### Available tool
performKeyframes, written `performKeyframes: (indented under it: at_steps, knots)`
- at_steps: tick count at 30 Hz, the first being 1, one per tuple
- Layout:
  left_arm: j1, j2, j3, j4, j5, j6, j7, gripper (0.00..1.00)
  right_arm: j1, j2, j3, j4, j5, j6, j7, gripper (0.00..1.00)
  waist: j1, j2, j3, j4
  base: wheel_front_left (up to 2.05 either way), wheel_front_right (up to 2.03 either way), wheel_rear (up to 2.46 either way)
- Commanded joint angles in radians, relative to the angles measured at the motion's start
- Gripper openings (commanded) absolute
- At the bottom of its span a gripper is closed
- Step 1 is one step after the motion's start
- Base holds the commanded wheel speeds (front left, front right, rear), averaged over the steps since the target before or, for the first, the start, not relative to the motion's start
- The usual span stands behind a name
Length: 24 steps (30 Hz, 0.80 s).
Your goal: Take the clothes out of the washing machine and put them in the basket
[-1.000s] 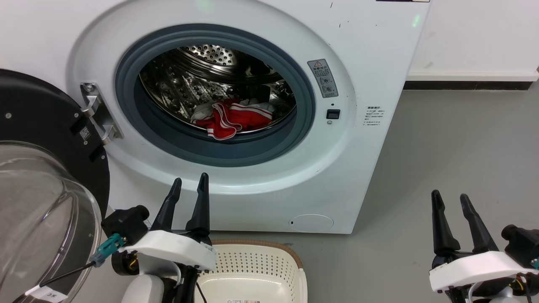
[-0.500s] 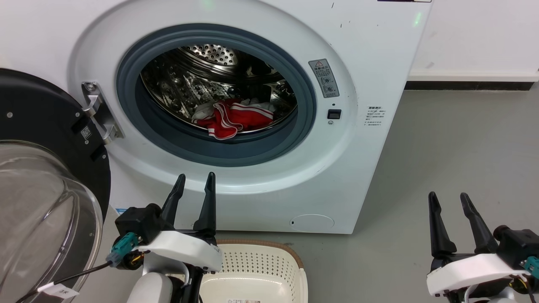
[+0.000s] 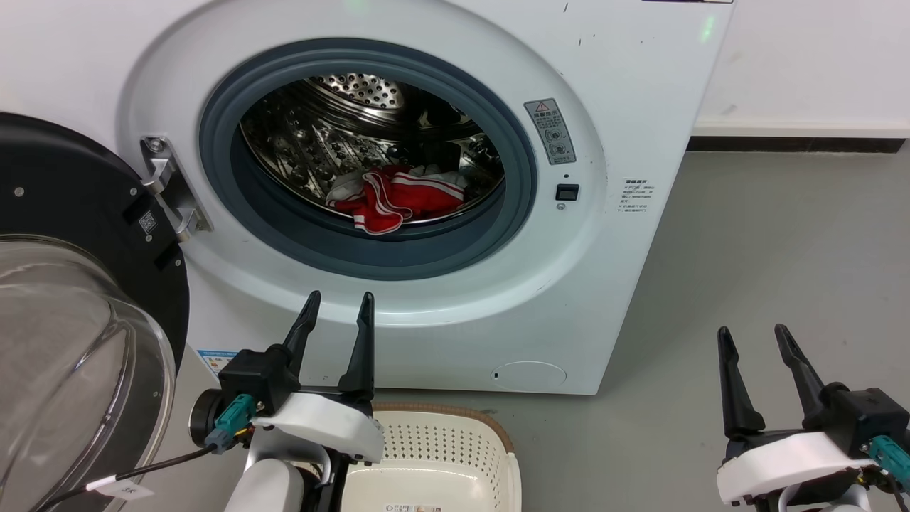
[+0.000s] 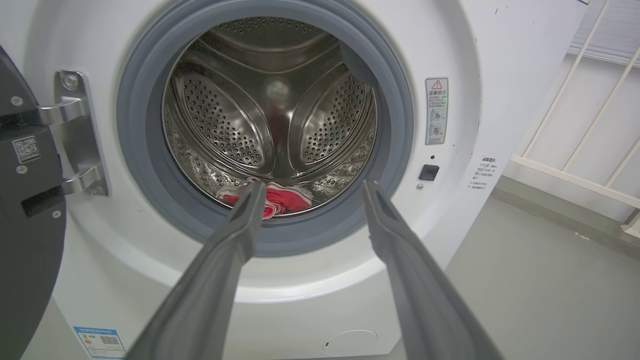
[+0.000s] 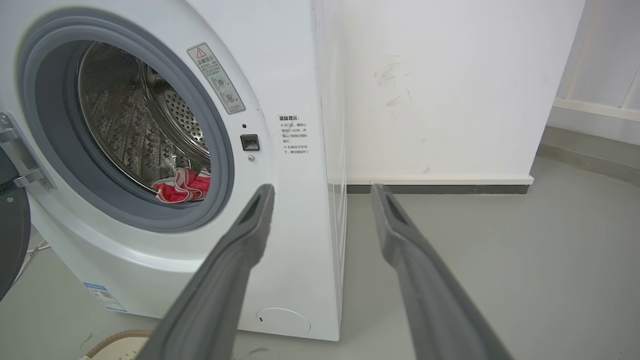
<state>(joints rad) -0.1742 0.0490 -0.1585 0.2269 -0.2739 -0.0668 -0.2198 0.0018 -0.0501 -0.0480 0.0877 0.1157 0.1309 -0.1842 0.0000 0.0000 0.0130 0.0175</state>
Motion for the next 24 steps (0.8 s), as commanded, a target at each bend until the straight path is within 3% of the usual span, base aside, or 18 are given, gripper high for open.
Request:
performKeyframes:
  at_steps: [1,24]
  knots:
    - [-0.017,0.002,-0.003,-0.001,0.018,0.004,-0.008,1.00,0.008,0.000,0.002,-0.011,-0.021,0.000,-0.004,1.00,0.0000,0.0000,0.000,0.000,0.00,0.00,0.00]
    - [-0.018,0.002,-0.018,0.018,0.156,0.033,-0.046,1.00,0.021,0.000,0.002,-0.013,-0.162,0.000,-0.037,1.00,0.0000,0.0000,0.000,0.005,0.00,0.00,0.00]
